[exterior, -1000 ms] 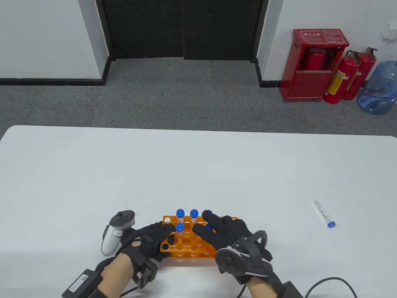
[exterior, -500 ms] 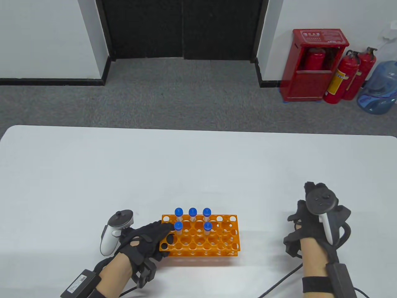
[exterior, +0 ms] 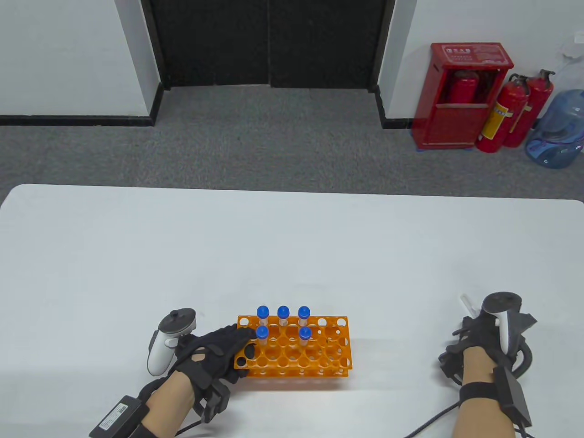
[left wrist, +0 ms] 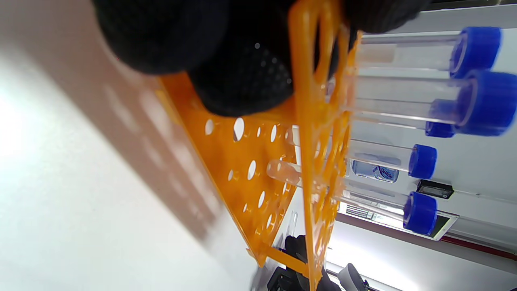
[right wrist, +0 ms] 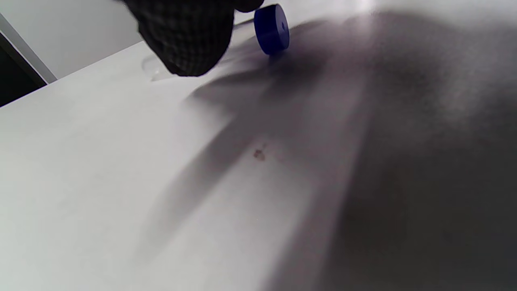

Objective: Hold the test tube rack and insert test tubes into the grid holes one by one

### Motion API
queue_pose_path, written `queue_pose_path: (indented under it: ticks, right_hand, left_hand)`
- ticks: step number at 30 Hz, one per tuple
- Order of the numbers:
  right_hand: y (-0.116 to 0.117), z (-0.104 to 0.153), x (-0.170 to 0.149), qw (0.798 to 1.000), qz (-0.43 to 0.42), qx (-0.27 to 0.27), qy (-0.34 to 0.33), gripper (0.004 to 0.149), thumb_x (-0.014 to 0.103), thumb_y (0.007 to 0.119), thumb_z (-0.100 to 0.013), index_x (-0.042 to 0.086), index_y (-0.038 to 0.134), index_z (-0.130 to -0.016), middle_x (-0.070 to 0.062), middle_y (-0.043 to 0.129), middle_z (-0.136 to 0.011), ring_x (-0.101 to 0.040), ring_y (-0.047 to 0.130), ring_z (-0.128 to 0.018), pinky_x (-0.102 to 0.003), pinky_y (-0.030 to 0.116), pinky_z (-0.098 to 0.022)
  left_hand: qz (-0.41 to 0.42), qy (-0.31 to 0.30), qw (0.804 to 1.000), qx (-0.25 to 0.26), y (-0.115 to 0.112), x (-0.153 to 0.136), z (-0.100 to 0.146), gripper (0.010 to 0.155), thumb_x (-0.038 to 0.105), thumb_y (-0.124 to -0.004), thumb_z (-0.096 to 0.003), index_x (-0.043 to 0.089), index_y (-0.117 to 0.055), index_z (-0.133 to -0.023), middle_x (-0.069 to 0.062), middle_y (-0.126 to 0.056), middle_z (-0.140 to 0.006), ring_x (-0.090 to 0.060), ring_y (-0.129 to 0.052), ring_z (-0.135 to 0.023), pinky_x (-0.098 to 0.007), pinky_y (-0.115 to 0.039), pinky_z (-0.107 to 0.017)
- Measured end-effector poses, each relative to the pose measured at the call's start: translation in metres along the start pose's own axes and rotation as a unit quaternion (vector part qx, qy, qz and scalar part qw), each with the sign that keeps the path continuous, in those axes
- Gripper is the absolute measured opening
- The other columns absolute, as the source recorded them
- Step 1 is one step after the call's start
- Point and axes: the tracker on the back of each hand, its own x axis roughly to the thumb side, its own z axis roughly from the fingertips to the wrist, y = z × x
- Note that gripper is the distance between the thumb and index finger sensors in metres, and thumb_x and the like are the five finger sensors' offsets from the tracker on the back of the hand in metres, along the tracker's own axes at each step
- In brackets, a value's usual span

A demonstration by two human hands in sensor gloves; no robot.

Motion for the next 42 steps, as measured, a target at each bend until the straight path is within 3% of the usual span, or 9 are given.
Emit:
queue_pose_path:
  ticks: [6,13,18,22,25,28,33,38,42]
  right_hand:
    - [0.005,-0.006,0.001,1.0,-0.006,0.009,0.01,0.068,0.037,0.083,-0.048,0.038,0.045,-0.104,0.013,0.042,-0.117,-0.024,0.033,-0.109,-0.053,0.029,-0.081]
    - [0.004,-0.002,0.009,1.0,0.026,0.006,0.008,0.057,0.036,0.08,-0.048,0.029,0.057,-0.099,0.005,0.044,-0.115,-0.029,0.037,-0.107,-0.059,0.037,-0.077]
    - [-0.022,0.028,0.036,0.994,-0.014,0.003,-0.107,0.056,0.035,0.078,-0.047,0.03,0.056,-0.098,0.006,0.049,-0.113,-0.035,0.064,-0.09,-0.058,0.059,-0.058]
    - [-0.05,0.078,0.07,0.972,-0.003,-0.023,-0.232,0.056,0.036,0.078,-0.045,0.027,0.059,-0.097,0.003,0.061,-0.106,-0.038,0.083,-0.067,-0.057,0.069,-0.043]
    - [-0.065,0.131,0.098,0.939,0.015,-0.036,-0.341,0.055,0.036,0.08,-0.043,0.025,0.063,-0.095,-0.001,0.075,-0.096,-0.037,0.09,-0.053,-0.056,0.074,-0.035]
    - [-0.073,0.19,0.12,0.895,0.045,-0.028,-0.443,0.055,0.032,0.085,-0.04,0.023,0.07,-0.092,-0.004,0.08,-0.092,-0.036,0.094,-0.053,-0.055,0.077,-0.037]
    - [-0.073,0.278,0.138,0.828,0.104,-0.028,-0.551,0.054,0.025,0.09,-0.037,0.027,0.077,-0.09,-0.002,0.084,-0.093,-0.034,0.096,-0.056,-0.053,0.081,-0.041]
    - [-0.062,0.341,0.141,0.753,0.181,-0.069,-0.629,0.052,0.023,0.091,-0.036,0.03,0.082,-0.087,-0.001,0.084,-0.095,-0.031,0.096,-0.058,-0.05,0.082,-0.043]
    - [-0.037,0.378,0.144,0.696,0.249,-0.103,-0.666,0.051,0.025,0.092,-0.036,0.03,0.084,-0.086,-0.001,0.083,-0.096,-0.028,0.096,-0.059,-0.048,0.084,-0.043]
  left_hand:
    - [0.001,-0.002,1.0,0.002,0.0,0.0,0.001,0.042,0.059,-0.069,-0.0442,0.043,-0.076,-0.083,0.023,-0.092,-0.065,-0.001,-0.108,-0.035,-0.015,-0.098,-0.026]
    - [0.005,0.0,1.0,0.005,0.001,0.001,0.002,0.042,0.059,-0.069,-0.0442,0.043,-0.076,-0.083,0.023,-0.092,-0.065,-0.001,-0.108,-0.036,-0.015,-0.098,-0.026]
    - [0.005,0.0,1.0,0.006,0.002,0.001,0.003,0.042,0.059,-0.069,-0.0442,0.043,-0.076,-0.083,0.023,-0.092,-0.065,-0.001,-0.108,-0.035,-0.015,-0.098,-0.026]
    - [0.008,-0.001,1.0,0.007,0.002,0.001,0.003,0.042,0.059,-0.069,-0.0442,0.043,-0.076,-0.083,0.023,-0.092,-0.065,-0.001,-0.108,-0.035,-0.015,-0.098,-0.026]
    - [0.007,0.0,1.0,0.009,0.002,0.001,0.003,0.042,0.059,-0.069,-0.0441,0.043,-0.076,-0.083,0.023,-0.092,-0.065,-0.001,-0.108,-0.036,-0.015,-0.098,-0.026]
    - [0.007,0.003,1.0,0.01,0.003,0.0,0.003,0.042,0.059,-0.069,-0.0441,0.043,-0.076,-0.083,0.023,-0.092,-0.065,-0.001,-0.108,-0.035,-0.015,-0.098,-0.026]
    - [0.008,0.007,1.0,0.012,0.004,-0.001,0.003,0.042,0.059,-0.069,-0.0442,0.043,-0.076,-0.083,0.023,-0.092,-0.065,-0.001,-0.108,-0.036,-0.015,-0.098,-0.026]
    - [0.014,0.008,1.0,0.013,0.004,-0.001,0.003,0.042,0.059,-0.069,-0.0442,0.043,-0.076,-0.083,0.023,-0.092,-0.065,-0.001,-0.108,-0.036,-0.015,-0.098,-0.026]
    - [0.015,0.008,1.0,0.012,0.004,-0.001,0.003,0.042,0.059,-0.069,-0.0442,0.043,-0.076,-0.083,0.023,-0.092,-0.065,-0.001,-0.108,-0.036,-0.014,-0.098,-0.026]
